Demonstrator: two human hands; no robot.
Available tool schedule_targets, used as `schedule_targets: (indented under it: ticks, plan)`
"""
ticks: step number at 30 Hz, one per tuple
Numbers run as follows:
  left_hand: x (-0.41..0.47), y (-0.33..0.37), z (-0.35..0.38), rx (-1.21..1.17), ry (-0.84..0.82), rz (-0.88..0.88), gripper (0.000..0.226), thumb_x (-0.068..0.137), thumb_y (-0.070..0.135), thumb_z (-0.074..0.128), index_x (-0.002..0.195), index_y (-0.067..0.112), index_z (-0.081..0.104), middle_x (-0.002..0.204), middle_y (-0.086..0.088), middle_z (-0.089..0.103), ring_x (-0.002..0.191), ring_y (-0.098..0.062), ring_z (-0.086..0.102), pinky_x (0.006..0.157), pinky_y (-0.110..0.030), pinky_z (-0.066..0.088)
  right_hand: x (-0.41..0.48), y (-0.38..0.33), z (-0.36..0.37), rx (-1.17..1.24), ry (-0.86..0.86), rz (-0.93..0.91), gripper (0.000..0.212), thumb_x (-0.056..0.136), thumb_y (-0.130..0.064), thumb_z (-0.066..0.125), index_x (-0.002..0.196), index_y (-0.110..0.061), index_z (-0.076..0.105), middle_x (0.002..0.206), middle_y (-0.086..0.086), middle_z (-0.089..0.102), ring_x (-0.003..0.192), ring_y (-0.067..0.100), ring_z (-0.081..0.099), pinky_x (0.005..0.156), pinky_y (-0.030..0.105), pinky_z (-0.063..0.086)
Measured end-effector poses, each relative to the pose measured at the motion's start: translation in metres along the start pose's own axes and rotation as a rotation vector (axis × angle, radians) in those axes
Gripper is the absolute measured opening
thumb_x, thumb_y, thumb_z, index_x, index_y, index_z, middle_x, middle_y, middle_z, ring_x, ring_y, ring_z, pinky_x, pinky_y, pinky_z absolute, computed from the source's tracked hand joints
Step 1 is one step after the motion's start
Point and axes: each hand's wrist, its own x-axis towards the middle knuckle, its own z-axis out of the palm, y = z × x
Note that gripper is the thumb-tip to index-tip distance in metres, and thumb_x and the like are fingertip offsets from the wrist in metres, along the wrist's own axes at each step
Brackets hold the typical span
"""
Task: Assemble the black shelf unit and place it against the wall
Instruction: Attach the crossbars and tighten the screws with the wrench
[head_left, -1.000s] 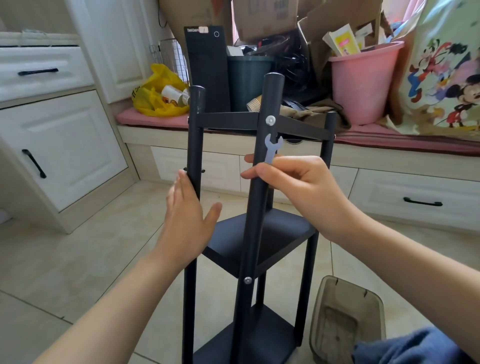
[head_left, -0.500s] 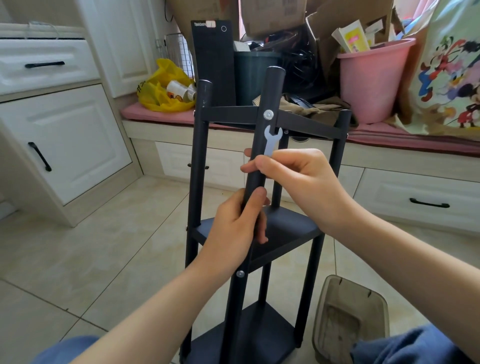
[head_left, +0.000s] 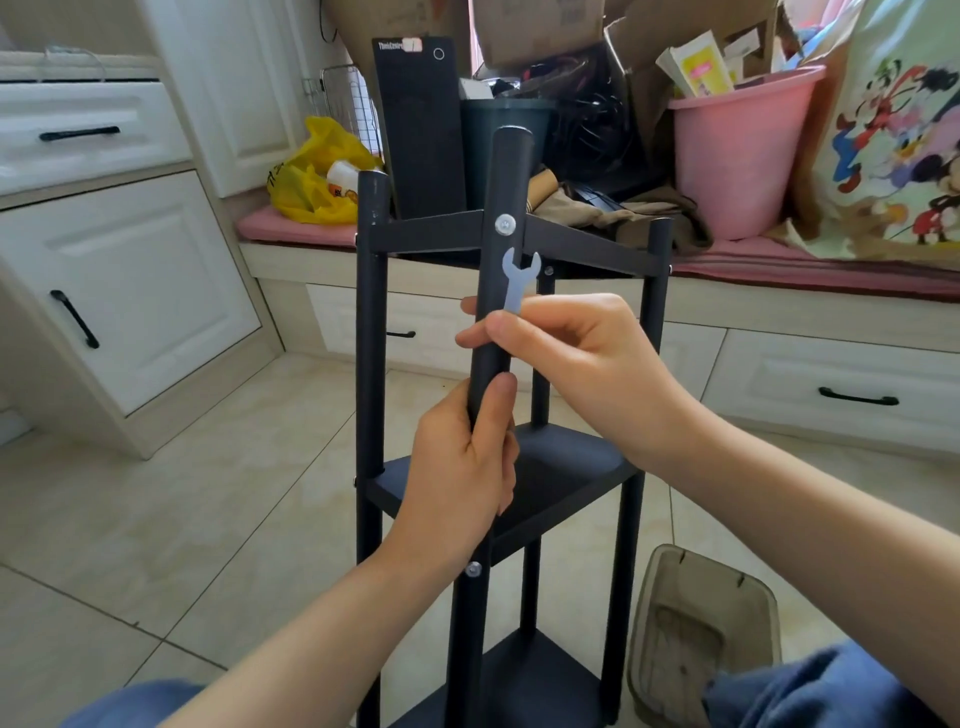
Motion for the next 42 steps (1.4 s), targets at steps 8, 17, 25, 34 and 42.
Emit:
schedule_targets:
  ticks: [8,17,25,34,42]
  plan:
    - [0.004,0.002,-0.004,0.026,-0.011,0.002,0.045,0.096,0.046,0.044,0.077,0.005,0.048,0.054,-0.005,0.043,0.041,-0.016,0.037,0.039,-0.028,0.034,0.001,0.004,-0.005,-0.011,0.048,0.042,0.026,0.099,-0.011,0.056,0.084,-0.004,0.076,0.086,0.005,0.074,0.091,0.017,0.070,0.091,0.036,0.055]
    - [0.014,0.001,-0.017,0.033,-0.038,-0.036,0.052,0.090,0.054,0.044,0.076,0.004,0.048,0.051,-0.004,0.041,0.041,-0.017,0.037,0.039,-0.027,0.035,0.002,0.021,-0.003,-0.096,0.184,0.185,0.043,0.106,-0.018,0.039,0.068,-0.013,0.058,0.092,0.011,0.066,0.092,0.023,0.063,0.081,0.043,0.055]
    - [0.020,0.000,-0.028,0.002,-0.084,-0.094,0.054,0.085,0.059,0.044,0.080,0.006,0.049,0.052,-0.002,0.040,0.041,-0.016,0.035,0.040,-0.025,0.036,0.014,0.032,0.003,-0.132,0.181,0.370,0.033,0.102,-0.017,0.038,0.076,-0.013,0.058,0.090,0.010,0.063,0.086,0.027,0.062,0.083,0.052,0.052]
    - [0.022,-0.001,-0.035,-0.024,-0.152,-0.121,0.053,0.082,0.062,0.045,0.076,0.009,0.050,0.052,-0.001,0.040,0.040,-0.014,0.035,0.041,-0.024,0.037,0.031,0.029,0.013,-0.169,0.227,0.320,0.037,0.101,-0.022,0.045,0.073,-0.012,0.066,0.094,0.029,0.065,0.073,0.023,0.053,0.077,0.052,0.052]
    - [0.023,0.000,-0.038,-0.032,-0.165,-0.131,0.052,0.084,0.059,0.044,0.076,0.008,0.049,0.053,-0.002,0.039,0.040,-0.014,0.034,0.041,-0.025,0.038,0.039,0.026,0.023,-0.102,0.279,0.179,0.055,0.098,-0.015,0.052,0.046,-0.034,0.056,0.051,-0.004,0.040,0.056,0.009,0.040,0.063,0.043,0.049]
